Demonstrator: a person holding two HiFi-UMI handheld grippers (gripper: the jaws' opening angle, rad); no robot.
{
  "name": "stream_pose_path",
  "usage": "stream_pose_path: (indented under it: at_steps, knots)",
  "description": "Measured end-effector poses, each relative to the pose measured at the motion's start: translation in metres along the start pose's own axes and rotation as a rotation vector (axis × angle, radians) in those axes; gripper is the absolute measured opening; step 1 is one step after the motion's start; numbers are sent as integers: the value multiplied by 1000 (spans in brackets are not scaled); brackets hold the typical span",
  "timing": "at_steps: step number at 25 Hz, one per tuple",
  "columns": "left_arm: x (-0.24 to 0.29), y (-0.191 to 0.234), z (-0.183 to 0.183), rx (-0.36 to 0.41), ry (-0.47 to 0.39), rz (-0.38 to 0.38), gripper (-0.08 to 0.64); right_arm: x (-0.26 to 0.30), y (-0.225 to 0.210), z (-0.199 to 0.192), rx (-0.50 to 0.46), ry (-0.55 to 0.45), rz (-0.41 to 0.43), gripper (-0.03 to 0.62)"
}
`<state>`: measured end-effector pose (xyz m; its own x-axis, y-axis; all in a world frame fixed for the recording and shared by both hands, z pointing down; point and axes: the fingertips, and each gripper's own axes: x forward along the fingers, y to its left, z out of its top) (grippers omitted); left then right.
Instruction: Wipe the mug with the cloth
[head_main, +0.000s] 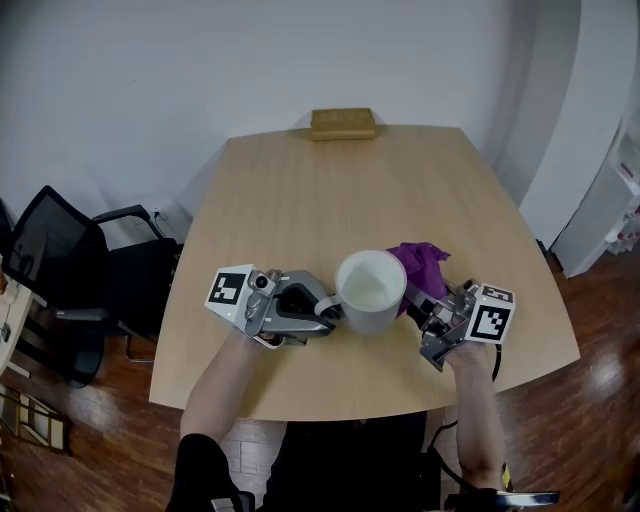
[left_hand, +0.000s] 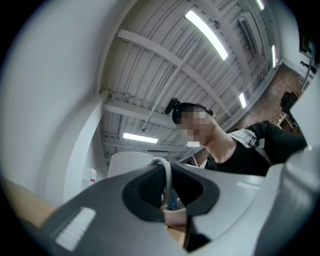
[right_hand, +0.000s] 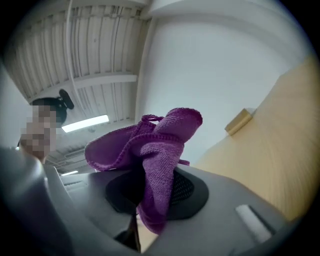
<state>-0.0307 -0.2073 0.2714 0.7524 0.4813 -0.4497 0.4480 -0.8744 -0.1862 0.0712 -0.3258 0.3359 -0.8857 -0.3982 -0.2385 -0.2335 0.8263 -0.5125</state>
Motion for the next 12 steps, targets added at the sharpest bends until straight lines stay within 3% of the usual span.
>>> stream_pose_path:
  at_steps: [3,5,9,12]
  knots:
    - [2,-1,-1,-1,12,-22,58,-15,33,57,-28,-157,160,81]
    - [4,-4,-2,1,26,-46,58,-17,57,76,-50,-184,265,81]
    - [9,-18,-10,1,55,-99,60,-4,75,52,-38,-92,349,81]
    - [12,-27,-13,-2,64,-138,64,5,59,21,13,-22,315,81]
